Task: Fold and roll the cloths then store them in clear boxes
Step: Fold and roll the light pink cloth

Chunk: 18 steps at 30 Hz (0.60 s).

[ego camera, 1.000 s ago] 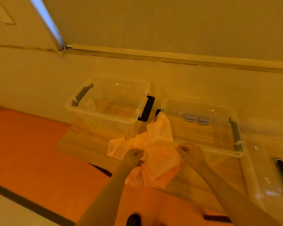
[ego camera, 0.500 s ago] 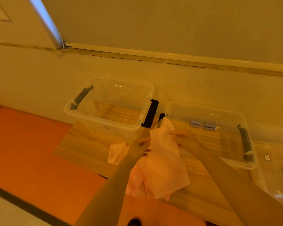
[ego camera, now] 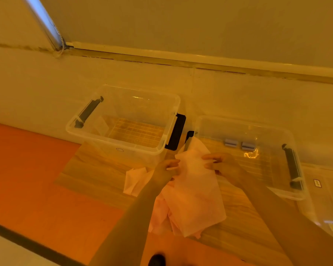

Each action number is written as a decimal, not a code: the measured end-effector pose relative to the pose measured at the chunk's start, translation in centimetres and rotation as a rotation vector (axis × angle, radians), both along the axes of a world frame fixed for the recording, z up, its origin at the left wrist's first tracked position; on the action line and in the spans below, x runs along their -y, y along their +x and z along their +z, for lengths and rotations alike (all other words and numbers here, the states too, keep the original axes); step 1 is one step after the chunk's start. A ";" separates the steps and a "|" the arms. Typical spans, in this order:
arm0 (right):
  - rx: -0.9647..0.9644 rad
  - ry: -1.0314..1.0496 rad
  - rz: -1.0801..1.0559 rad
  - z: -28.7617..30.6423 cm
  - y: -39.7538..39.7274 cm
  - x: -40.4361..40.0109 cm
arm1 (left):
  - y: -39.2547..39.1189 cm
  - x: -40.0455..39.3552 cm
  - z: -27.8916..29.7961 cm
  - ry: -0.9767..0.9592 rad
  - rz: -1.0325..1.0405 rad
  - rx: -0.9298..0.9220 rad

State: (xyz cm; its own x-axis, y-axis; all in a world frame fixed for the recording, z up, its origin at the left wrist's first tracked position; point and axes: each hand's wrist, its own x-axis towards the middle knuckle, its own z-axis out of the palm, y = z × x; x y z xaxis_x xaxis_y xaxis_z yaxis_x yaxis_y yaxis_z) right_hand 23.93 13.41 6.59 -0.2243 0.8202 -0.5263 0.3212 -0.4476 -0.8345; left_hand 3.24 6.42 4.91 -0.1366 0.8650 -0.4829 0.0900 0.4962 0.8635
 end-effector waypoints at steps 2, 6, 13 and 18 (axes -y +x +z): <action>0.011 -0.015 0.002 -0.2 0.8 -0.1 | 0.2 -0.3 -0.2 -0.004 -0.015 -0.005; -0.013 -0.033 -0.009 -0.3 2.0 0.0 | 0.6 -0.6 -0.6 -0.005 -0.021 0.040; -0.024 -0.022 0.005 -0.3 2.7 0.1 | 1.0 -1.0 -1.0 0.032 0.011 0.110; 0.008 -0.007 0.069 0.1 2.4 0.2 | 1.3 -1.0 -1.0 0.050 0.027 0.057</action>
